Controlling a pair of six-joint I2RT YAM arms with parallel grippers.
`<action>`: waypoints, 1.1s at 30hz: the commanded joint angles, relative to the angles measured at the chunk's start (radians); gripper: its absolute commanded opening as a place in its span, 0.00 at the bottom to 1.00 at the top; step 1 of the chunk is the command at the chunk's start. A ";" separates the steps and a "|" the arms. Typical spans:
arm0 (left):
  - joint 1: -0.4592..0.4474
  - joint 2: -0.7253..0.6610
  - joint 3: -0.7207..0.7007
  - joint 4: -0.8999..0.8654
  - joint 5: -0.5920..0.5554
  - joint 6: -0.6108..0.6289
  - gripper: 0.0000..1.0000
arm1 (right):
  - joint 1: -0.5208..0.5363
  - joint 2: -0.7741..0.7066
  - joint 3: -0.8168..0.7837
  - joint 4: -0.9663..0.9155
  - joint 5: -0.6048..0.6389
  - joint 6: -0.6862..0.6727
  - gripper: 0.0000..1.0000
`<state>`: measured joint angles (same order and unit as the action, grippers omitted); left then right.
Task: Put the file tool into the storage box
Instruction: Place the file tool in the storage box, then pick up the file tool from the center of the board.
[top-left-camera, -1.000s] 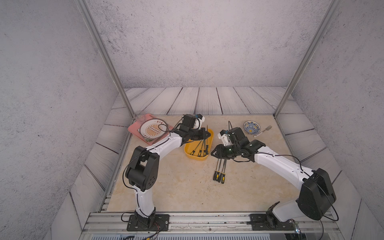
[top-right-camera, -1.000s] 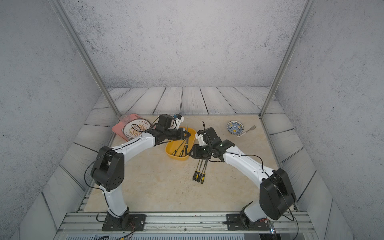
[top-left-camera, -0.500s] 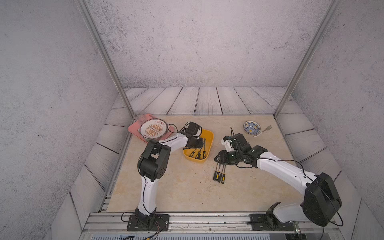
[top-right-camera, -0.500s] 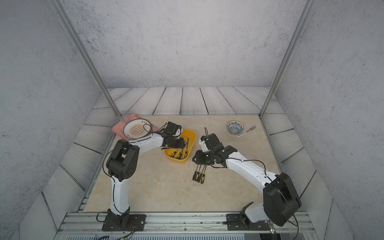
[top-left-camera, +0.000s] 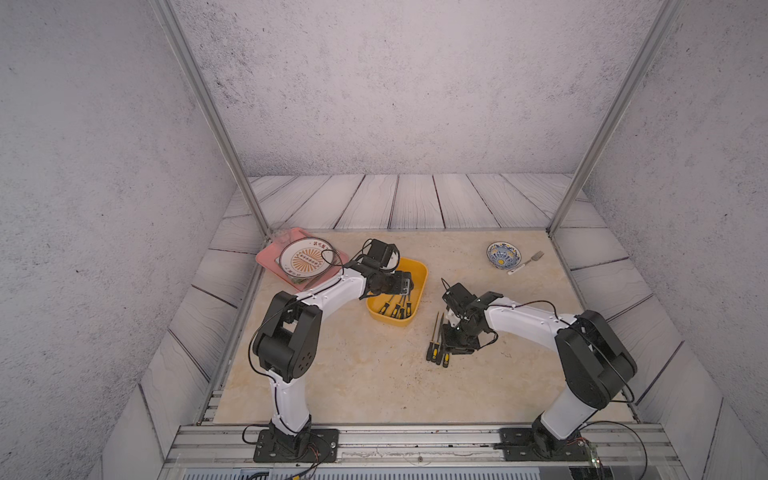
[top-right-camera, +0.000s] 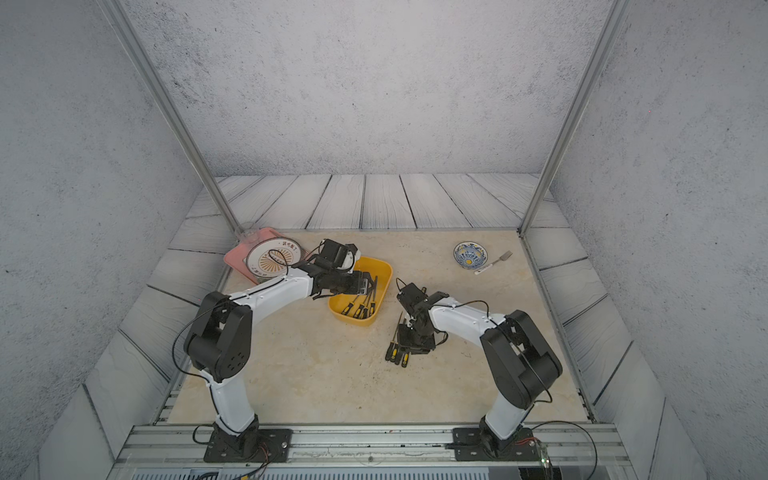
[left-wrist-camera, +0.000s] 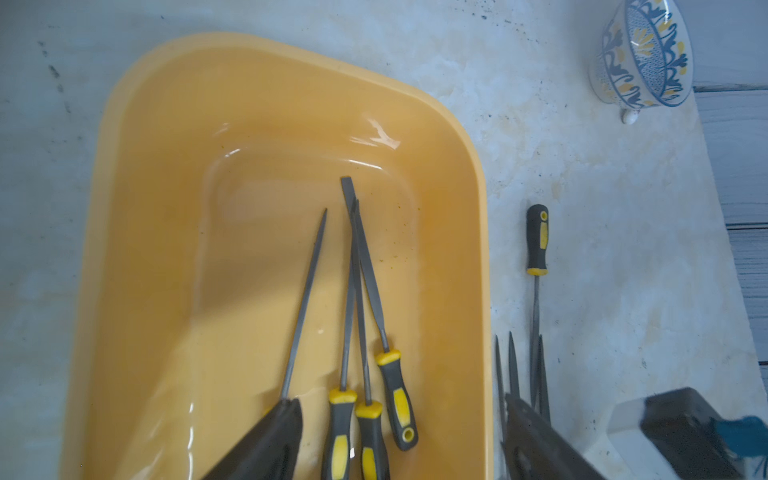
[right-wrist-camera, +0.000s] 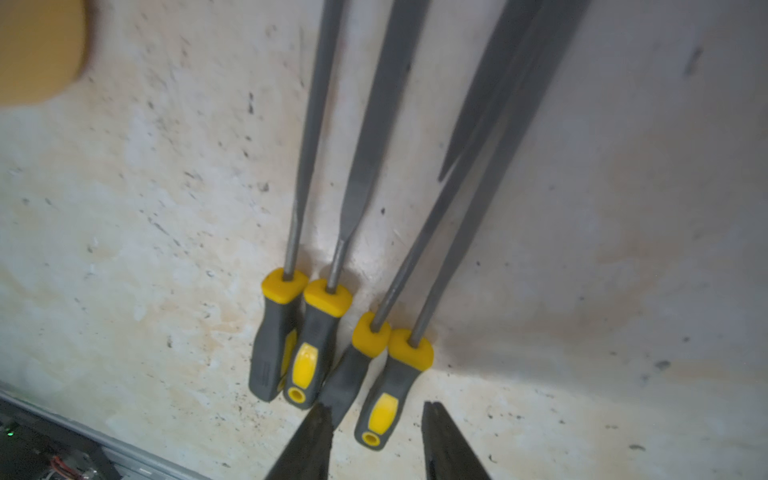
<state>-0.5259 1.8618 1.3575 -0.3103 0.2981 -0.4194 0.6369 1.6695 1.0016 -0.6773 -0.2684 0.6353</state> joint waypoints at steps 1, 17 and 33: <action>-0.003 -0.021 -0.037 0.008 0.018 -0.022 0.80 | 0.012 0.005 -0.015 -0.032 0.028 -0.009 0.41; -0.003 -0.018 -0.023 0.002 0.033 -0.034 0.80 | 0.060 0.109 -0.016 -0.075 0.160 0.007 0.37; -0.003 -0.013 -0.021 0.005 0.050 -0.042 0.80 | 0.064 0.096 -0.078 -0.094 0.210 0.039 0.35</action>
<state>-0.5259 1.8519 1.3354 -0.3058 0.3374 -0.4538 0.7013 1.7084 0.9852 -0.7189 -0.1204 0.6621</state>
